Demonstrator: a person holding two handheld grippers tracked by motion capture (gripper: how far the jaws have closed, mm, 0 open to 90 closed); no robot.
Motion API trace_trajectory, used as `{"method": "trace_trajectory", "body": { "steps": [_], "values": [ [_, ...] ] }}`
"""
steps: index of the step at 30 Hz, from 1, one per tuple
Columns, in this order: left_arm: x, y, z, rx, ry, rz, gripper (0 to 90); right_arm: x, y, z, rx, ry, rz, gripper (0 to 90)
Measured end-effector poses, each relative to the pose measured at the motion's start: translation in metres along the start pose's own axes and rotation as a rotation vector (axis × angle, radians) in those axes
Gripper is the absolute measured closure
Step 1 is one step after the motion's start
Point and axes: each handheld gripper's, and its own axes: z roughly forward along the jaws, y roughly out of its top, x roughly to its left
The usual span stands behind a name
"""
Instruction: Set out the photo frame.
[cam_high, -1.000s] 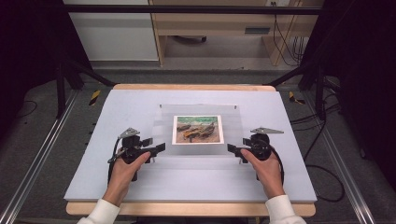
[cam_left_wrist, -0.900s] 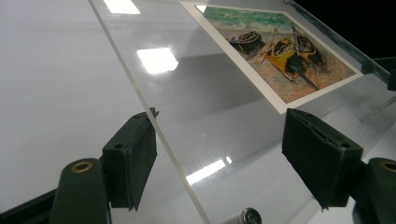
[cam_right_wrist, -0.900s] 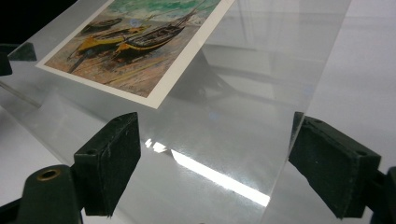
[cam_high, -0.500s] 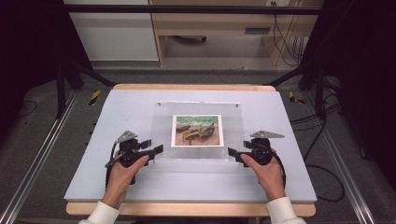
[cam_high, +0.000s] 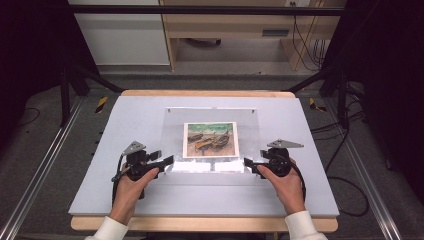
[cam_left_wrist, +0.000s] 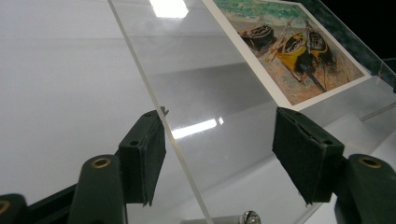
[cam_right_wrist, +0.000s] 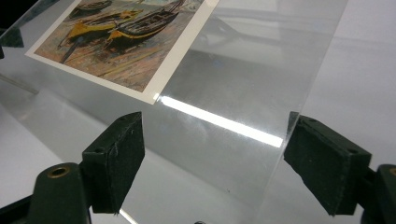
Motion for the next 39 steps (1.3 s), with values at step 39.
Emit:
{"method": "trace_trajectory", "body": {
  "steps": [39],
  "values": [
    [-0.01, -0.006, -0.013, 0.004, 0.024, 0.039, 39.8, 0.009, -0.01, -0.012, -0.015, -0.03, -0.055, 25.0]
  ]
}}
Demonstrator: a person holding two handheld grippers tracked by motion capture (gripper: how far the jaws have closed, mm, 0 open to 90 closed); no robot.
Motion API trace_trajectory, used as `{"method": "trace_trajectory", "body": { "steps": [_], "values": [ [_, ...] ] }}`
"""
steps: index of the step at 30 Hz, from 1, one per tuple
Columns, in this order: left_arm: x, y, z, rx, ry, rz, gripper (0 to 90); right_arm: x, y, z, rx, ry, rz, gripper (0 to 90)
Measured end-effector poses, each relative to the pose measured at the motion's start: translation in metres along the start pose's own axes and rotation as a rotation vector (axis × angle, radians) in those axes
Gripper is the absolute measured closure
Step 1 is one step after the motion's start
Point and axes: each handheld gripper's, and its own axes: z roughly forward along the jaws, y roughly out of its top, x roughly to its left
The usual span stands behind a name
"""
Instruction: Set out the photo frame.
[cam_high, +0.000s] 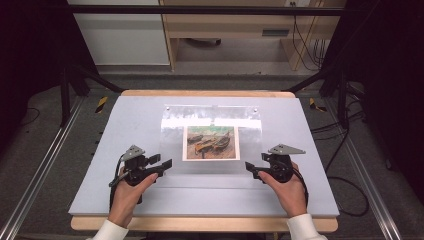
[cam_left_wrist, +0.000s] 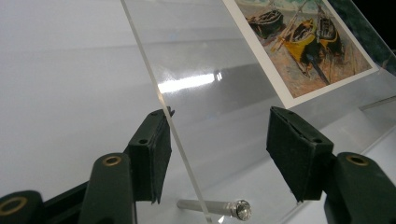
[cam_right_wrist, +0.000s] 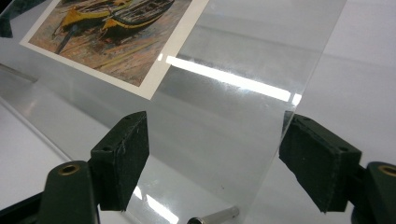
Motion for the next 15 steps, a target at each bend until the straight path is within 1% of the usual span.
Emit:
{"method": "trace_trajectory", "body": {
  "steps": [4, 6, 9, 11, 15],
  "values": [
    [-0.001, -0.0011, -0.002, -0.001, 0.003, 0.003, 41.2, 0.0021, -0.0006, -0.0015, -0.002, -0.009, -0.007, 25.7],
    [-0.002, -0.002, -0.0033, -0.002, 0.006, 0.004, 41.6, 0.003, -0.0011, -0.0027, -0.005, -0.014, -0.018, 26.5],
    [-0.0028, -0.0028, -0.0045, -0.004, 0.009, 0.005, 42.5, 0.0046, -0.0023, -0.0045, -0.007, -0.019, -0.01, 27.8],
    [-0.0033, -0.0031, -0.0053, -0.003, 0.01, 0.006, 43.0, 0.0045, -0.0027, -0.005, -0.012, -0.022, -0.023, 28.5],
    [-0.004, -0.004, -0.007, -0.004, 0.011, 0.006, 44.3, 0.0058, -0.0035, -0.0067, -0.016, -0.026, -0.021, 30.1]
  ]
}}
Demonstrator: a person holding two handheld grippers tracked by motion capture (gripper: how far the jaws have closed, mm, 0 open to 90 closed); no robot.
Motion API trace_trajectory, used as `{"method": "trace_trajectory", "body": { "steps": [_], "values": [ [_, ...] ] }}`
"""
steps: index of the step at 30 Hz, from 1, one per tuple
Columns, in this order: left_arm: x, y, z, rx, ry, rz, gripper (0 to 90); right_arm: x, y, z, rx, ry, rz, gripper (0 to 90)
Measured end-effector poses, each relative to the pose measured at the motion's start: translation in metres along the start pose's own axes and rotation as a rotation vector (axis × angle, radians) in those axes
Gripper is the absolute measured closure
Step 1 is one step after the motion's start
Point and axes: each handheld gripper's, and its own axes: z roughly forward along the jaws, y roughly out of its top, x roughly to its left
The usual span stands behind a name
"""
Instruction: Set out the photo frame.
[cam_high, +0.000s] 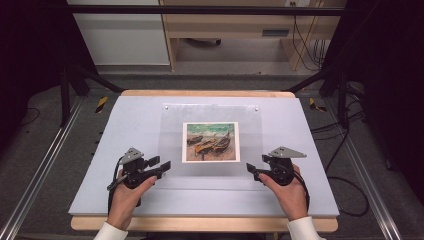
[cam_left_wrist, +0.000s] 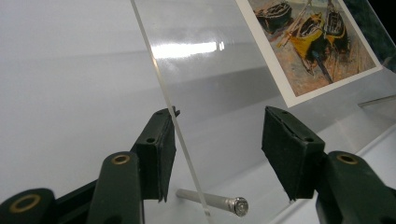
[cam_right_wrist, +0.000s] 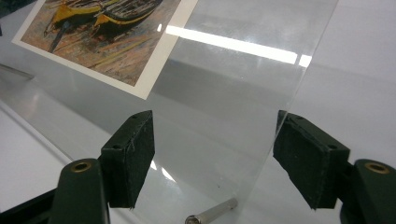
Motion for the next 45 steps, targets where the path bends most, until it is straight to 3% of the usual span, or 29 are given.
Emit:
{"method": "trace_trajectory", "body": {
  "steps": [21, 23, 45],
  "values": [
    [-0.004, -0.006, -0.009, -0.009, 0.008, 0.0, 51.8, 0.005, -0.008, -0.012, -0.02, -0.027, -0.007, 40.6],
    [-0.004, -0.007, -0.01, -0.015, 0.008, -0.016, 53.0, 0.005, -0.009, -0.013, -0.021, -0.027, -0.007, 41.9],
    [-0.006, -0.009, -0.015, -0.004, 0.013, 0.008, 55.9, 0.006, -0.014, -0.02, -0.025, -0.026, -0.019, 48.8]
  ]
}}
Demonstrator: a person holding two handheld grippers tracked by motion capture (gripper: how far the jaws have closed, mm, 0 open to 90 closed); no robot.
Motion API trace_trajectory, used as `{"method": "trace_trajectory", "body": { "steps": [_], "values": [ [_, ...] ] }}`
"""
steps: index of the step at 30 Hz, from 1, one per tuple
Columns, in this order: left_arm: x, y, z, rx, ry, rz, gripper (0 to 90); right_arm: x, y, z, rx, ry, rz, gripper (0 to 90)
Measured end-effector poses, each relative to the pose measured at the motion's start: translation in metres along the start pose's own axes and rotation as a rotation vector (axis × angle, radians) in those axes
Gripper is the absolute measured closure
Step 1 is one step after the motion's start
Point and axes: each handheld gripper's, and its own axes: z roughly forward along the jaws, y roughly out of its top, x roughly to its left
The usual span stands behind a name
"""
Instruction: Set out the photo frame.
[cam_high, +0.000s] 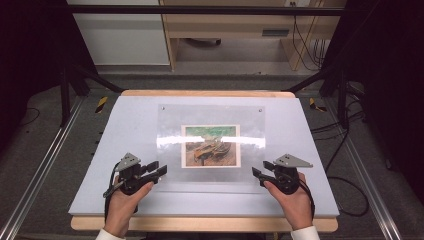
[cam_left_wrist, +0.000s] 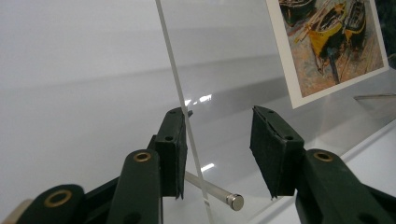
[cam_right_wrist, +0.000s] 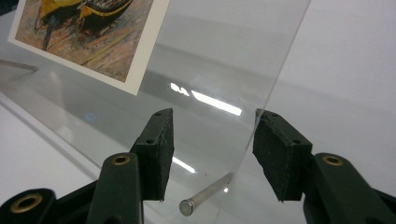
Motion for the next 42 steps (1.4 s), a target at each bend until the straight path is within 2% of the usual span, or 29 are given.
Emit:
{"method": "trace_trajectory", "body": {
  "steps": [42],
  "values": [
    [-0.008, -0.009, -0.011, 0.023, 0.022, 0.059, 63.1, 0.008, -0.012, -0.013, 0.004, -0.033, -0.041, 59.8]
  ]
}}
